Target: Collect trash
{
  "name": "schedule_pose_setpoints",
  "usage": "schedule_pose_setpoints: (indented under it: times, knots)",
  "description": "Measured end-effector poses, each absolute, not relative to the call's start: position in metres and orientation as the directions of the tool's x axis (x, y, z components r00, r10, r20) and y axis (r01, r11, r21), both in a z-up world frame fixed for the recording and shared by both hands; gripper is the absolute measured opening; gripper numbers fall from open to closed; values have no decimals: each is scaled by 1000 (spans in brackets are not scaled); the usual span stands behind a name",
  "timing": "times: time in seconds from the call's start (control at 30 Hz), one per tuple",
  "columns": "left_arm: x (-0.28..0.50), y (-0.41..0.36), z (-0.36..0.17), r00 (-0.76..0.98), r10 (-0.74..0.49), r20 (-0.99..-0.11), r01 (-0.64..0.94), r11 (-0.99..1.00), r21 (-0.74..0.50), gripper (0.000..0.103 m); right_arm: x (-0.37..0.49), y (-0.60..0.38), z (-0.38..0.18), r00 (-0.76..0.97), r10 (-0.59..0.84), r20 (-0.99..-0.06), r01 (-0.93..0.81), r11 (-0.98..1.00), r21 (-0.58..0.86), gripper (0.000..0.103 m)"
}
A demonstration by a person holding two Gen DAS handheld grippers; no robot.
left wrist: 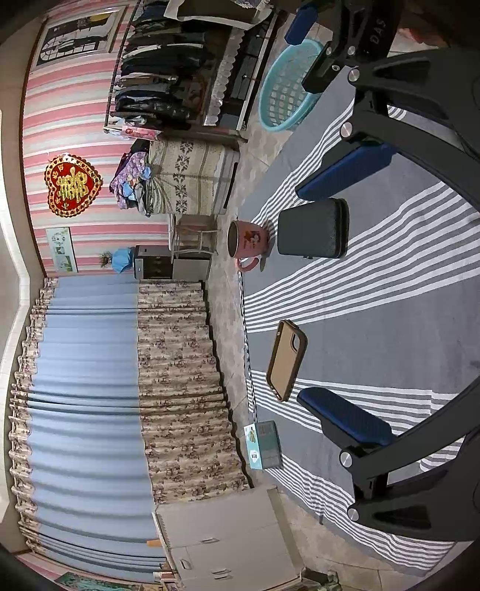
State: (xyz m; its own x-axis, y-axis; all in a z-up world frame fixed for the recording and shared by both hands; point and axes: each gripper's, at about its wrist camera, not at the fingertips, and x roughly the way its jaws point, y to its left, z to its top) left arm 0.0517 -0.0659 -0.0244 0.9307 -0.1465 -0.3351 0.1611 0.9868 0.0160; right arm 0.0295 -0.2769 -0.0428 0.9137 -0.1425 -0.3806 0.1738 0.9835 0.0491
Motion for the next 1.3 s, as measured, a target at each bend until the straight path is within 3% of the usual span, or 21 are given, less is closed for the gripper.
schedule_pose_setpoints:
  times: [1.3]
  knots:
    - [49, -64, -18, 935, -142, -325, 159, 987, 26, 98, 28, -272, -41, 917, -144, -373, 171, 984, 40, 99]
